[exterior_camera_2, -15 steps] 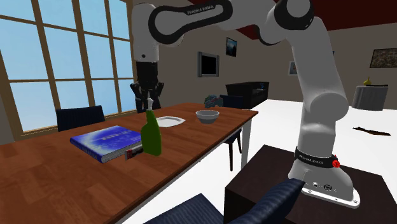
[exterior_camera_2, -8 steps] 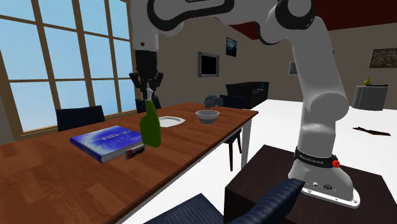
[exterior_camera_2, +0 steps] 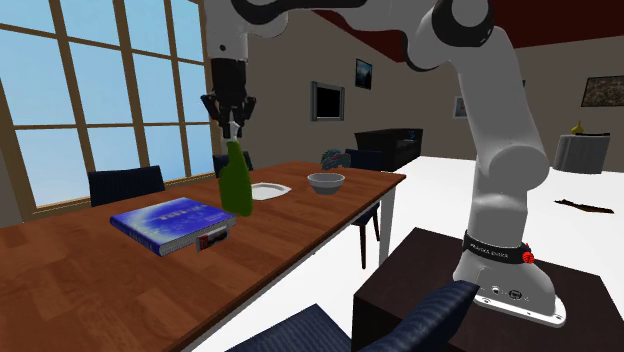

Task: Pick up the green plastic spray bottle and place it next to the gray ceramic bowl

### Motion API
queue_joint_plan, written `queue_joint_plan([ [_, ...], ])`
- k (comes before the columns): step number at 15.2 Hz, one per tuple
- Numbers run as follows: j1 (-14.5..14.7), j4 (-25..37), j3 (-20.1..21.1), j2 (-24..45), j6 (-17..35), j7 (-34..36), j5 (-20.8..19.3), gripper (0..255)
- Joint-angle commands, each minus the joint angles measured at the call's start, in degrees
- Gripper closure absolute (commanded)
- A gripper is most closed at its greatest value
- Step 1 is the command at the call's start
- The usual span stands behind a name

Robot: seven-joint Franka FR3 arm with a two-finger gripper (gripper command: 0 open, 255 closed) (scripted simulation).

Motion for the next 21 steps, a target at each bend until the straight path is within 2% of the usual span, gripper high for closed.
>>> queue_joint_plan([
  [1, 0.30, 1.88, 0.05, 0.24, -1.67, -0.03, -0.11, 255],
  [3, 0.66, 3.98, 0.07, 0.65, -3.39, -0.07, -0.30, 255],
  [7, -5.14, -4.80, -0.96, -6.24, -0.27, -5.70, 3.52, 255],
  [11, -9.72, -11.49, -2.85, -11.93, 1.84, -11.81, 6.77, 255],
  [21, -17.79, -21.86, -9.79, -21.15, 4.46, -27.17, 11.56, 255],
])
